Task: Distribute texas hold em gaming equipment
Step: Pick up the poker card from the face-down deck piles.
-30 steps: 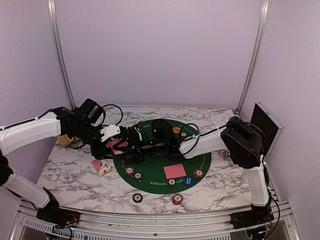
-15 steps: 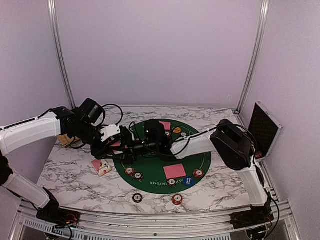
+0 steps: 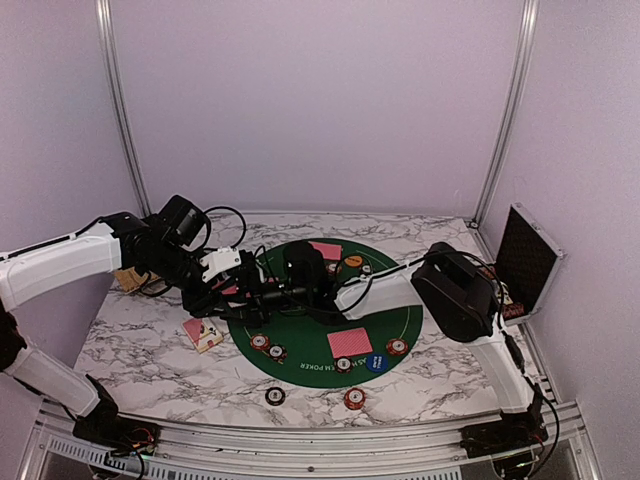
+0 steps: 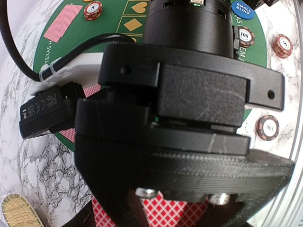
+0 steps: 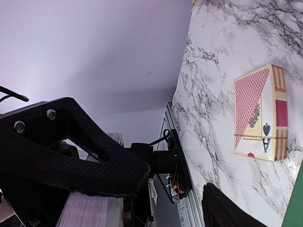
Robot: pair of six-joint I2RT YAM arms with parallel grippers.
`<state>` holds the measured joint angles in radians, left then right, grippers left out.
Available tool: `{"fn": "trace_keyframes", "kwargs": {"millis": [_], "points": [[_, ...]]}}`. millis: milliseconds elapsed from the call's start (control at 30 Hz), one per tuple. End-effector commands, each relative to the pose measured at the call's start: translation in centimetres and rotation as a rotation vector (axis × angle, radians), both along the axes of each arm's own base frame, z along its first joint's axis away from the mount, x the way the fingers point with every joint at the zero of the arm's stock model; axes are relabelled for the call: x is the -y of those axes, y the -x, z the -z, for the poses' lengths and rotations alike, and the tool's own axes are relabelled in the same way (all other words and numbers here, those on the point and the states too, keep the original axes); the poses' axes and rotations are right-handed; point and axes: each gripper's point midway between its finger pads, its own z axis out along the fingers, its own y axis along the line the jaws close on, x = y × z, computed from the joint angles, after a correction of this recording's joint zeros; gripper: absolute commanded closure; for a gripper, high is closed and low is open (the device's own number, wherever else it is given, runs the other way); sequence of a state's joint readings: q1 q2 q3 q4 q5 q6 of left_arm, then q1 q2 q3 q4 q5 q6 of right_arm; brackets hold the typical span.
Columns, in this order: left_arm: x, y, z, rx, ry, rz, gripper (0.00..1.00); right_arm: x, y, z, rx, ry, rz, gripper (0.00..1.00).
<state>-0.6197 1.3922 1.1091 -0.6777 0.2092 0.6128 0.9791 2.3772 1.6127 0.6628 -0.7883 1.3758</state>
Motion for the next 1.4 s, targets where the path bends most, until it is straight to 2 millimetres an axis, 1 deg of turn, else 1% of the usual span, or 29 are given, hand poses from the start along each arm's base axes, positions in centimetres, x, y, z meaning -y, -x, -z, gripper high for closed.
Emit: {"fn": "trace_keyframes", "kwargs": {"millis": [0,333,533,733,867,1067,1233,1300,1367], "points": [[0.6,-0.3,-1.7,0.035,0.047,0.009,0.98,0.1,-0.2,0.3,-0.004,0.0,0.008,0.27],[0.4,-0.1,-1.6,0.033,0.045,0.01,0.98,3.1,-1.7,1.2,0.014,0.068,0.07,0.34],[0.4,-0.1,-1.4,0.029,0.043,0.01,0.98,4.0,-2.0,0.7,0.03,0.07,0.078,0.4],[0.3,-0.1,-1.4,0.03,0.04,0.008,0.98,4.7,-2.1,0.1,0.049,0.08,0.079,0.53],[0.3,0.0,-1.3,0.026,0.039,0.008,0.98,5.4,-2.3,-0.4,0.059,0.084,0.089,0.6],[0.4,0.0,-1.3,0.025,0.04,0.008,0.98,6.0,-2.4,-1.0,0.074,0.091,0.09,0.67],[0.4,0.0,-1.2,0.023,0.04,0.008,0.98,6.3,-2.2,-1.6,0.085,0.087,0.086,0.69],[0.3,0.0,-1.1,0.023,0.037,0.007,0.98,6.4,-2.3,-2.0,0.093,0.078,0.088,0.7],[0.3,0.0,-1.1,0.024,0.036,0.007,0.98,6.6,-2.3,-2.5,0.1,0.069,0.09,0.74]]}}
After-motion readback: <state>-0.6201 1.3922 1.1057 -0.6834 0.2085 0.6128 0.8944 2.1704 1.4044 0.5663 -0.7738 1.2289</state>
